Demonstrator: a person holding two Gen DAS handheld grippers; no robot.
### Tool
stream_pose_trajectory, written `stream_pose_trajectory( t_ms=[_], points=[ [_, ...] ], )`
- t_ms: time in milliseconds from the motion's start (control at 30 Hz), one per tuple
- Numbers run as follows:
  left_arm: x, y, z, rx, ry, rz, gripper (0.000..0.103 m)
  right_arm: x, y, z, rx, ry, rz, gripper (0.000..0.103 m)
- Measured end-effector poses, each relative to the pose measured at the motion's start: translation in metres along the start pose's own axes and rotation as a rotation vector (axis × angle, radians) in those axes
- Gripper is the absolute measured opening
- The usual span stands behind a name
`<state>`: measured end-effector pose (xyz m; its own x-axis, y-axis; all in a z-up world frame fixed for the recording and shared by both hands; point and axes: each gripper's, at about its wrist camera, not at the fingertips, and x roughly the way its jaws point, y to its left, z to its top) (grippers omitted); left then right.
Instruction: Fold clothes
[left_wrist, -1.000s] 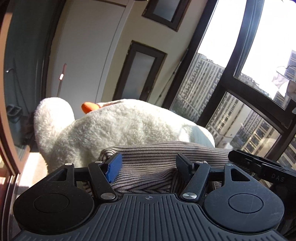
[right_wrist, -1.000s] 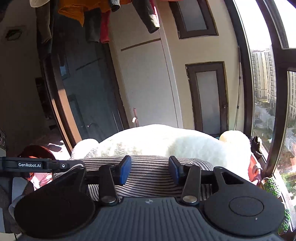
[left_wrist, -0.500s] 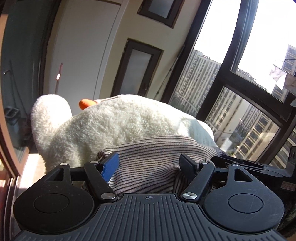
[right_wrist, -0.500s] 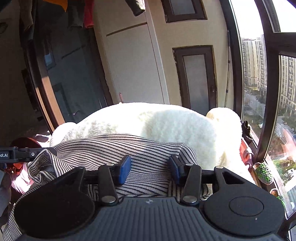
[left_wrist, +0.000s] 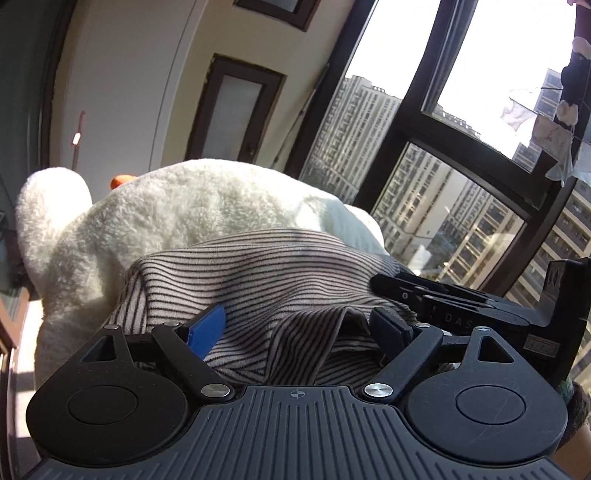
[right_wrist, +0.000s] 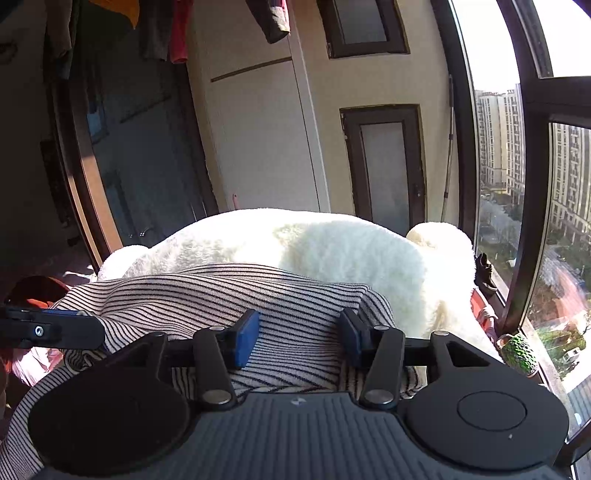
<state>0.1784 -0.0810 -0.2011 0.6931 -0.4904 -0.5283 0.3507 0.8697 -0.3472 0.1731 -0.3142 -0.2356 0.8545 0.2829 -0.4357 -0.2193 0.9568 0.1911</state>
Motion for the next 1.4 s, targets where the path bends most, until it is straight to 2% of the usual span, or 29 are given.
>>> stream_pose_trajectory(
  t_ms=[133,200,267,367,433,500,600,667,700,767,800,833,967,1033,1133,1267,1400],
  points=[
    [0.000,0.001,-0.003,-0.008,0.000,0.006,0.091,-0.010,0.008,0.015,-0.015,-0.013,0.008,0.050],
    [0.000,0.002,-0.004,-0.016,-0.002,0.006,0.092,-0.022,0.016,0.025,-0.031,-0.050,0.057,0.050],
    [-0.001,0.001,-0.005,-0.021,-0.007,0.007,0.092,-0.027,0.021,0.029,-0.041,-0.051,0.127,0.050],
    [-0.007,0.002,-0.002,-0.038,-0.016,0.003,0.092,-0.024,0.021,0.026,-0.045,-0.032,0.129,0.052],
    [-0.019,0.006,0.004,-0.076,-0.029,-0.028,0.092,-0.022,0.020,0.024,-0.048,-0.019,0.130,0.053],
    [-0.034,0.013,0.012,-0.113,-0.067,-0.045,0.093,-0.020,0.020,0.022,-0.050,-0.007,0.131,0.054],
    [-0.057,0.023,0.024,-0.127,-0.150,0.001,0.094,-0.016,0.020,0.019,-0.054,0.012,0.132,0.055],
    [-0.058,0.029,0.028,-0.117,-0.159,0.089,0.094,-0.014,0.019,0.017,-0.057,0.025,0.133,0.055],
    [-0.054,0.031,0.028,-0.108,-0.143,0.126,0.093,-0.013,0.019,0.016,-0.058,0.031,0.134,0.055],
    [-0.042,0.034,0.026,-0.083,-0.086,0.181,0.081,-0.011,0.019,0.014,-0.061,0.044,0.135,0.055],
    [-0.034,0.035,0.023,-0.067,-0.050,0.198,0.068,-0.009,0.019,0.013,-0.062,0.050,0.135,0.055],
    [-0.028,0.035,0.019,-0.045,-0.024,0.216,0.062,-0.008,0.019,0.012,-0.063,0.057,0.136,0.055],
    [-0.017,0.026,0.002,0.039,0.005,0.286,0.063,-0.021,0.002,0.028,-0.036,-0.005,0.077,0.057],
    [-0.018,0.028,0.001,0.023,0.006,0.286,0.064,-0.023,-0.014,0.037,-0.010,-0.032,0.029,0.066],
    [-0.021,0.030,0.000,-0.003,0.010,0.283,0.067,-0.013,-0.040,0.041,0.060,0.001,-0.012,0.068],
    [-0.023,0.031,-0.001,-0.009,0.014,0.287,0.072,0.011,-0.062,0.027,0.198,0.106,0.040,0.068],
    [-0.026,0.035,0.002,-0.043,0.014,0.261,0.075,0.020,-0.071,0.015,0.298,0.142,0.098,0.069]
  ],
)
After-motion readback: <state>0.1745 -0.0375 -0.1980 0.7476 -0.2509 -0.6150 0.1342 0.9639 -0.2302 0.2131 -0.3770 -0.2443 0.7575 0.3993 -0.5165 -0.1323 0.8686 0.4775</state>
